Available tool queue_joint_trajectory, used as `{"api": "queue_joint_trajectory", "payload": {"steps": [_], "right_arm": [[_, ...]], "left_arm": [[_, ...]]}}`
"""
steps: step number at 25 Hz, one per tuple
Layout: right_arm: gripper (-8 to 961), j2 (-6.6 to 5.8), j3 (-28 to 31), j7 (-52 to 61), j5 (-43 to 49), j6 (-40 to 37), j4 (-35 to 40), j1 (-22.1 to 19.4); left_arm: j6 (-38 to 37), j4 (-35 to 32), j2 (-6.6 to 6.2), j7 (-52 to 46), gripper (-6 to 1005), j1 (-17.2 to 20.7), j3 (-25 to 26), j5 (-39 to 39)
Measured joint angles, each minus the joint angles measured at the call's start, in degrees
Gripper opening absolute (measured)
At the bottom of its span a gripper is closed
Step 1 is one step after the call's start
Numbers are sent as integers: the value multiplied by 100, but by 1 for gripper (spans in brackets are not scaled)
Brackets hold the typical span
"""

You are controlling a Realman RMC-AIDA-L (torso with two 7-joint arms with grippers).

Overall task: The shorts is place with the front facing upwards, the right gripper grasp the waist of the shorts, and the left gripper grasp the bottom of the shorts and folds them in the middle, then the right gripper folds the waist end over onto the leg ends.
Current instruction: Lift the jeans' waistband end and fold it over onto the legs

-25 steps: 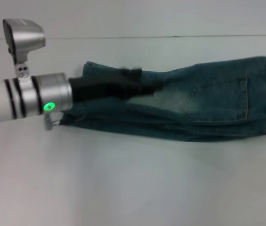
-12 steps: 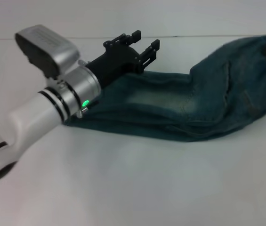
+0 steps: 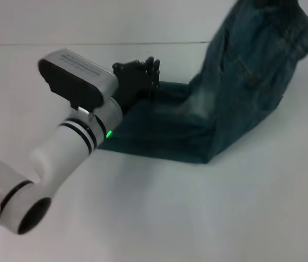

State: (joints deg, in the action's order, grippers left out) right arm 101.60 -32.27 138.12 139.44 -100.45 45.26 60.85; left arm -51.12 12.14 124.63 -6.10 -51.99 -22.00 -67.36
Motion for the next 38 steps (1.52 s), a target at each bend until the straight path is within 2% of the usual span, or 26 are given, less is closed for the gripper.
{"api": "queue_joint_trajectory", "payload": {"steps": [3, 9, 17, 30, 38], "right_arm": [[68, 44, -61, 21, -77, 75, 0, 146], [68, 116, -197, 22, -269, 92, 0, 294], [67, 112, -255, 22, -442, 116, 0, 411], [68, 124, -280, -17, -629, 237, -7, 518], [68, 164, -423, -60, -630, 272, -184, 619]], "left_arm": [[137, 277, 0, 503, 252, -22, 281, -17], [212, 443, 0, 610, -5, -62, 365, -77], [670, 528, 0, 607, 0, -374, 400, -173], [1138, 1106, -1, 609, 34, -382, 1639, -2085], [1201, 1507, 0, 617, 60, -336, 2137, -2696]]}}
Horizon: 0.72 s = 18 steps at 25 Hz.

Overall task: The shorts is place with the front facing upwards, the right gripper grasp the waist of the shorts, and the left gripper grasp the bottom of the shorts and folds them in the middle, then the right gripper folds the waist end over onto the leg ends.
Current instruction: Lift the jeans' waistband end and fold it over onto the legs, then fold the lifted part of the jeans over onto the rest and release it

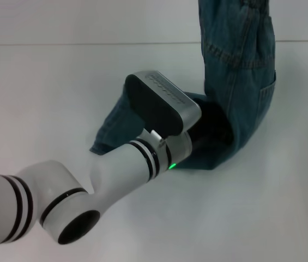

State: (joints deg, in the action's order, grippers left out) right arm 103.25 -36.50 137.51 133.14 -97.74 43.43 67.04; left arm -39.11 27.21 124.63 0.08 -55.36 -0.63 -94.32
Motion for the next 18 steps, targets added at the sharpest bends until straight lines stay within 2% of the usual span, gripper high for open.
{"api": "queue_joint_trajectory", "payload": {"steps": [5, 8, 14, 18], "right_arm": [[68, 46, -72, -29, -1, 15, -42, 1], [68, 42, -88, -72, 0, 46, -168, -47], [67, 25, -105, -105, 1, 120, -247, -186], [67, 23, -103, -127, 2, 119, -247, -260]], "left_arm": [[1, 106, 0, 1, 77, 86, 134, -59], [-22, 87, 0, 1, 87, 283, 304, -81], [-124, 1, 0, -21, 106, 940, 873, -571], [-561, -4, -15, -55, 120, 1411, 1251, -723]]}}
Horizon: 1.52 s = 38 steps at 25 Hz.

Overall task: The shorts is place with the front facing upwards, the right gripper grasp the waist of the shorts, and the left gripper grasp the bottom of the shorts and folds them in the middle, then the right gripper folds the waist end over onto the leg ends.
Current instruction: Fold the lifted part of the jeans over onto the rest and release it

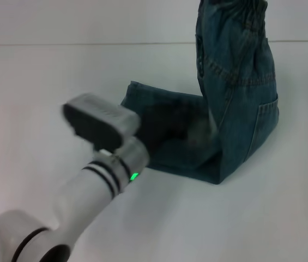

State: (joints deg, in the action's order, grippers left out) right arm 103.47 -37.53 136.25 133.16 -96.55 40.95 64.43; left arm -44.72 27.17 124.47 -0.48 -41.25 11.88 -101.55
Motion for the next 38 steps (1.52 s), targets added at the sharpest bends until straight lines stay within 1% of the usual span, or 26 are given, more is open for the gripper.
{"api": "queue_joint_trajectory", "payload": {"steps": [2, 5, 7, 10, 13, 16, 19, 20, 24, 28, 31, 33, 35, 38], "right_arm": [[68, -1, 9, -7, 0, -8, 0, -39], [68, -3, 13, -25, 0, -15, 3, -94], [68, -1, 3, -40, 0, -14, 15, -120], [67, 30, -14, -73, -1, -7, 4, -131], [67, 110, -63, -94, -1, -5, -6, -105], [74, 250, -169, -109, 0, 27, -9, -34], [84, 470, -340, -136, -1, 108, -16, 75], [87, 562, -419, -149, 0, 159, -17, 119], [100, 817, -688, -168, 2, 413, -173, 294], [113, 1017, -959, -244, 2, 718, -461, 498], [123, 1184, -1140, -283, 12, 985, -539, 556], [130, 1251, -1222, -291, 16, 1127, -565, 562], [222, 1300, -1259, -309, 8, 1224, -601, 560], [359, 1341, -1263, -355, -25, 1347, -611, 528]], "left_arm": [[-416, -31, -4, -6, 126, 279, 201, -50], [-938, -160, -25, -107, 136, 523, 351, -67], [-1309, -411, -39, -500, 226, 637, 379, -74], [-1890, -1103, -54, -1547, 360, 765, 332, -81], [-2498, -2171, -70, -3080, 411, 859, 113, -163], [-3067, -3218, -74, -4558, 462, 995, -200, -325], [-3393, -3734, -132, -5192, 459, 1218, -376, -337], [-3492, -3792, -158, -5282, 458, 1310, -352, -324], [-3820, -3945, -187, -5438, 453, 1591, -147, -300], [-3936, -4011, -178, -5465, 452, 1750, -14, -295], [-3945, -4018, -163, -5468, 452, 1813, 2, -294], [-3952, -4021, -154, -5468, 451, 1835, 3, -294], [-3990, -4024, -147, -5462, 451, 1847, 5, -294], [-4079, -4027, -143, -5449, 450, 1857, -22, -303]]}}
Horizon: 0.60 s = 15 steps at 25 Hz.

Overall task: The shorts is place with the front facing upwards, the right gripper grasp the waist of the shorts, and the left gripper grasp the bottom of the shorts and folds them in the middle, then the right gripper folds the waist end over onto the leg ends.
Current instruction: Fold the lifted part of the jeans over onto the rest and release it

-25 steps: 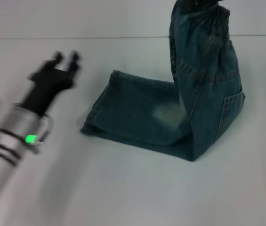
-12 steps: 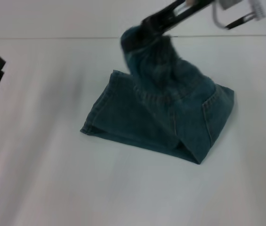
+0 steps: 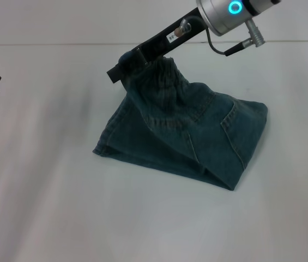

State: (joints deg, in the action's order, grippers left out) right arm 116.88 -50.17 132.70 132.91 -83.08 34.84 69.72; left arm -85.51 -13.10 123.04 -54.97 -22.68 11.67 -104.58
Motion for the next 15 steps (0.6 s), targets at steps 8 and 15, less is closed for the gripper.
{"api": "queue_joint_trajectory", "payload": {"steps": [8, 15], "right_arm": [[647, 3, -778, -50, 41, 80, 89, 158], [796, 238, -1285, -101, 858, 287, 245, 453]], "left_arm": [[39, 13, 1, 0, 458, -37, -50, -39], [58, 27, 10, 7, 459, -30, -59, -46]]}}
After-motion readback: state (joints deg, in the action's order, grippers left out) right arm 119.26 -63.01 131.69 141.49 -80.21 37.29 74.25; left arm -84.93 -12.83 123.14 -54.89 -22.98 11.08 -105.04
